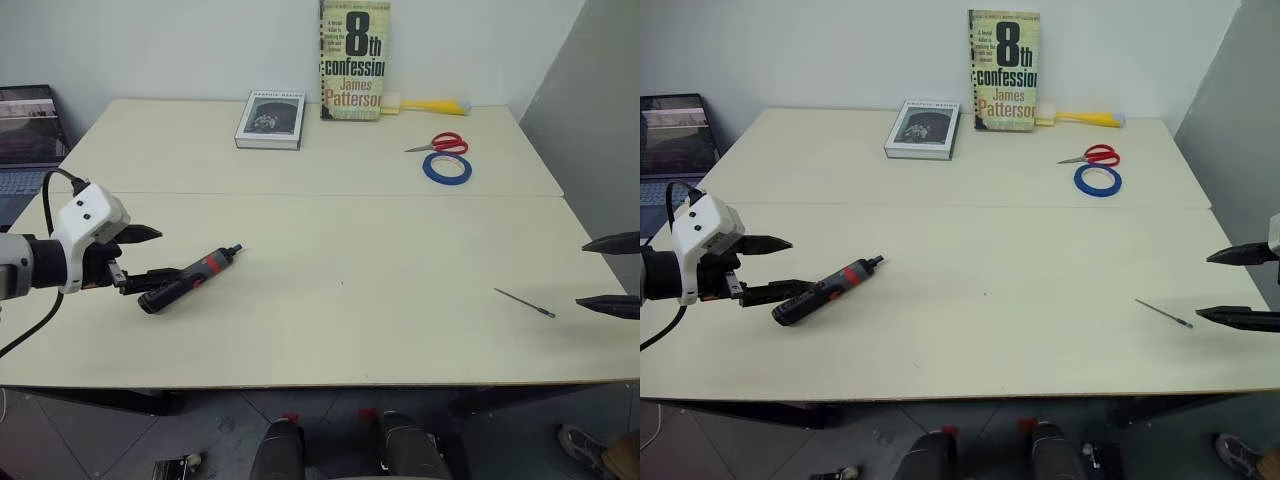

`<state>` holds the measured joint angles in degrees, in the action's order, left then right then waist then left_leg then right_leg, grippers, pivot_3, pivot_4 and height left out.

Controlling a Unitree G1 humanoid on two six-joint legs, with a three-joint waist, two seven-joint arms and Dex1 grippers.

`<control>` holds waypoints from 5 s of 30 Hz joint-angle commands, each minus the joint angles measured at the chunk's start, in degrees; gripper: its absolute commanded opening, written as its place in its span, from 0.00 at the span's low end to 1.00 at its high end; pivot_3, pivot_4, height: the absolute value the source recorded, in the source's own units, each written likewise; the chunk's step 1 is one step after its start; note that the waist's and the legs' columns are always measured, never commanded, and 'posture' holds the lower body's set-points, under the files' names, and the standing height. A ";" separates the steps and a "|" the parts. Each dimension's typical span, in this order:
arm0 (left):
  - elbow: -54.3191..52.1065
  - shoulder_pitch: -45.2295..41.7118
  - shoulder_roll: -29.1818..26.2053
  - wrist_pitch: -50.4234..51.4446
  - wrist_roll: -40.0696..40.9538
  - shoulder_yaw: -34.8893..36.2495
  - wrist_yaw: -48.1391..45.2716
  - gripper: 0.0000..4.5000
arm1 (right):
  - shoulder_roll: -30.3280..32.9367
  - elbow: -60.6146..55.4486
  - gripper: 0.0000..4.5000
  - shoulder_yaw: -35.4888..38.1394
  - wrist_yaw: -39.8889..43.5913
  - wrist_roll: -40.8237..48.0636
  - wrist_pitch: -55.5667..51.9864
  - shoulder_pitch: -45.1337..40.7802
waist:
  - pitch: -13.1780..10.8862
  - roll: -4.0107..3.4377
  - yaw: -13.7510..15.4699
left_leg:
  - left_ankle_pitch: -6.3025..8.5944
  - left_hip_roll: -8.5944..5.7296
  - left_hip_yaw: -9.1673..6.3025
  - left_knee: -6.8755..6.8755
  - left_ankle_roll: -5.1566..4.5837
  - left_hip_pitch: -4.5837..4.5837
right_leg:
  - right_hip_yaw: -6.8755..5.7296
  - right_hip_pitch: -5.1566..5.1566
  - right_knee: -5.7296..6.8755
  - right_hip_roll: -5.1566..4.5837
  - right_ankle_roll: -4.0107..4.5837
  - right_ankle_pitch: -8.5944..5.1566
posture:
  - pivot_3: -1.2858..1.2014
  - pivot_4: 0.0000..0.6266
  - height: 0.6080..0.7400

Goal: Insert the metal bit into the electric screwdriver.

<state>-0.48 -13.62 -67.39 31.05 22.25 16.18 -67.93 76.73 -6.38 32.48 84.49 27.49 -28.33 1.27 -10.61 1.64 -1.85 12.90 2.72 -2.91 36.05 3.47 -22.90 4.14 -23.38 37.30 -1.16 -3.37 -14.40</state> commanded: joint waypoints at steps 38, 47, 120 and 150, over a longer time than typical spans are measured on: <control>29.18 -31.16 5.43 -6.73 -18.50 -26.59 -7.92 1.00 | -9.75 -32.43 0.99 -10.92 -21.29 20.54 -19.35 -10.35 | 0.02 0.03 0.03 | -0.04 -0.03 -0.09 0.20 0.01 0.09 | -0.01 -0.01 0.61 0.06 0.03 -0.04 | 0.52 0.24 1.00; 44.54 -45.28 13.39 -3.30 -25.70 -32.44 -9.61 1.00 | -14.34 -35.72 0.99 -23.58 -28.11 21.15 -20.88 -18.49 | 0.03 0.08 0.01 | -0.04 -0.04 -0.17 0.23 0.00 -0.05 | -0.04 -0.13 0.64 0.09 -0.06 0.01 | 0.52 0.24 1.00; -5.32 -35.12 47.46 19.81 -8.29 -6.45 20.67 0.37 | -18.89 -34.95 1.00 -27.90 -30.26 16.60 -17.05 -18.12 | -0.17 0.30 -0.39 | -0.04 -0.07 -0.63 0.83 -0.01 -0.33 | -0.27 -0.13 0.93 0.14 -0.29 0.13 | 0.52 0.24 1.00; -1.12 -23.17 51.78 -8.99 -8.73 -14.60 33.02 0.37 | -16.31 -35.96 1.00 -22.66 -31.32 17.70 -17.74 -14.55 | -0.18 0.33 0.19 | -0.04 -0.13 -0.34 0.88 -0.02 -0.13 | 0.02 0.17 0.52 0.11 -0.51 0.40 | 0.52 0.24 1.00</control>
<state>1.54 -34.56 -15.04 23.10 12.59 0.52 -35.06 60.00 -40.90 7.89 53.43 44.16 -46.35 -13.16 -10.79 1.97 -1.66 12.86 2.59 -3.26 36.93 3.45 -23.03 4.16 -23.21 37.81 -1.06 -3.89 -14.00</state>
